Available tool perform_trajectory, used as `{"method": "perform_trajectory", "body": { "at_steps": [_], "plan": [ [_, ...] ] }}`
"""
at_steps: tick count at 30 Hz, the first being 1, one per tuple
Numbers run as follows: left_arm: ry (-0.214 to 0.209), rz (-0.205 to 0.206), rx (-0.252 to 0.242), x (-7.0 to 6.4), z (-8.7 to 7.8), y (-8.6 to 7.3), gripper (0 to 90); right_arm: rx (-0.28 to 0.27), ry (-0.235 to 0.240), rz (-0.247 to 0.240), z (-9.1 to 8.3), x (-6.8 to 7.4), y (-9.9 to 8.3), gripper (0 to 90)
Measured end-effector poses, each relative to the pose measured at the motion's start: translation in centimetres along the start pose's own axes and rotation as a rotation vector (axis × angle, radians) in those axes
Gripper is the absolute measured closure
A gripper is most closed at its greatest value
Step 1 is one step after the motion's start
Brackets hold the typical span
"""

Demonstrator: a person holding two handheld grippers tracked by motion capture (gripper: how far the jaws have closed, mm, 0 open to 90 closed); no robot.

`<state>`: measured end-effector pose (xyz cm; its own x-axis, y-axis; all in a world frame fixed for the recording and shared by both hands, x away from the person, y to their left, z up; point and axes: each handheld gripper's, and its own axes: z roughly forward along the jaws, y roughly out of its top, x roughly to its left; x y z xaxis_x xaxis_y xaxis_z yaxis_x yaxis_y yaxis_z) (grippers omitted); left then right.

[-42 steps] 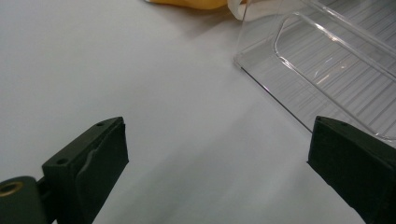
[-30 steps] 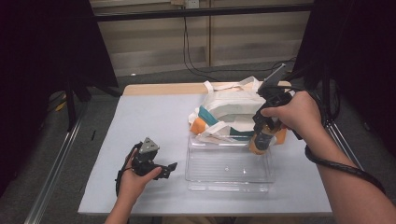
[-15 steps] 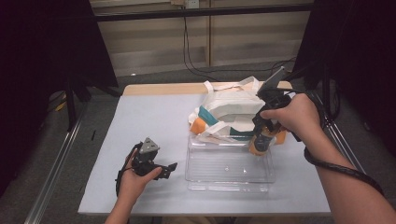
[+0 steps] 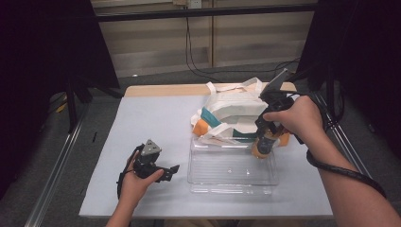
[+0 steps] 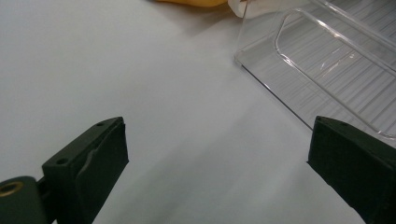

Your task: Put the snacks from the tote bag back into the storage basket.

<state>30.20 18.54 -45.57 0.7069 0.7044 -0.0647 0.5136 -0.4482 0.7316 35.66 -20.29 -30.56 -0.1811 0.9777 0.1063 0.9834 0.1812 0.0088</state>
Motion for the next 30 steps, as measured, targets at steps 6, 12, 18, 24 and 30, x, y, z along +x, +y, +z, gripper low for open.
{"method": "perform_trajectory", "body": {
  "at_steps": [6, 12, 18, 24, 30],
  "plan": [
    [-0.001, 0.002, 0.000, 0.00, 0.00, 0.00, 4.6, -0.005, 0.004, 0.001, 0.26, -0.21, -0.01, 30.7],
    [0.000, 0.001, -0.001, -0.04, 0.04, -0.02, 4.6, -0.008, 0.013, 0.011, 0.62, -0.27, 0.05, 30.7],
    [-0.003, -0.002, 0.001, -0.02, 0.08, -0.06, 4.6, 0.003, 0.008, 0.010, 0.76, -0.28, 0.12, 30.7],
    [0.000, 0.003, -0.001, 0.01, 0.03, -0.02, 4.6, 0.006, 0.002, 0.016, 0.90, -0.12, 0.07, 30.7],
    [0.001, -0.002, 0.000, -0.03, 0.03, -0.02, 4.6, 0.000, 0.007, 0.015, 1.00, -0.35, 0.04, 30.7]
  ]
}}
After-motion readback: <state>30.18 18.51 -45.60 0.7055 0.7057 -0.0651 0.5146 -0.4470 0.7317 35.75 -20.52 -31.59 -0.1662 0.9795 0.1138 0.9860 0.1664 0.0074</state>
